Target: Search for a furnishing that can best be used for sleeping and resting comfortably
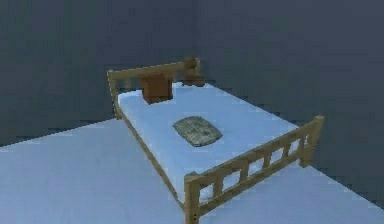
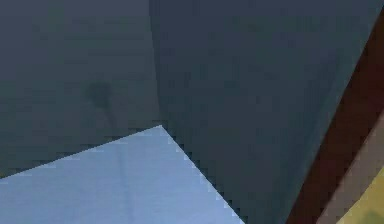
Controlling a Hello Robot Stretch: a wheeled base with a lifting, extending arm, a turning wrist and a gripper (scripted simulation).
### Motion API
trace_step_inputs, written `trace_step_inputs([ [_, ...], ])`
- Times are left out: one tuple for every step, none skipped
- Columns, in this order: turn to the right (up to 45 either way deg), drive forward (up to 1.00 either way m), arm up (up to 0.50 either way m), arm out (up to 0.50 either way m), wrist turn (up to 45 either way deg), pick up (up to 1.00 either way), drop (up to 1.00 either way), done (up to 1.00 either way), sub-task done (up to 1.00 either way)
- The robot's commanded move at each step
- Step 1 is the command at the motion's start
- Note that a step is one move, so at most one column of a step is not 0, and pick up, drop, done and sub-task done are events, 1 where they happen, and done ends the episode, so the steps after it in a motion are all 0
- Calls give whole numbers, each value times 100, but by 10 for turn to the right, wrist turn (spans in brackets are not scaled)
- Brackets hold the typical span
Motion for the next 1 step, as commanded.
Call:
trace_step_inputs([
  [0,0,0,0,0,0,0,100,0],
])
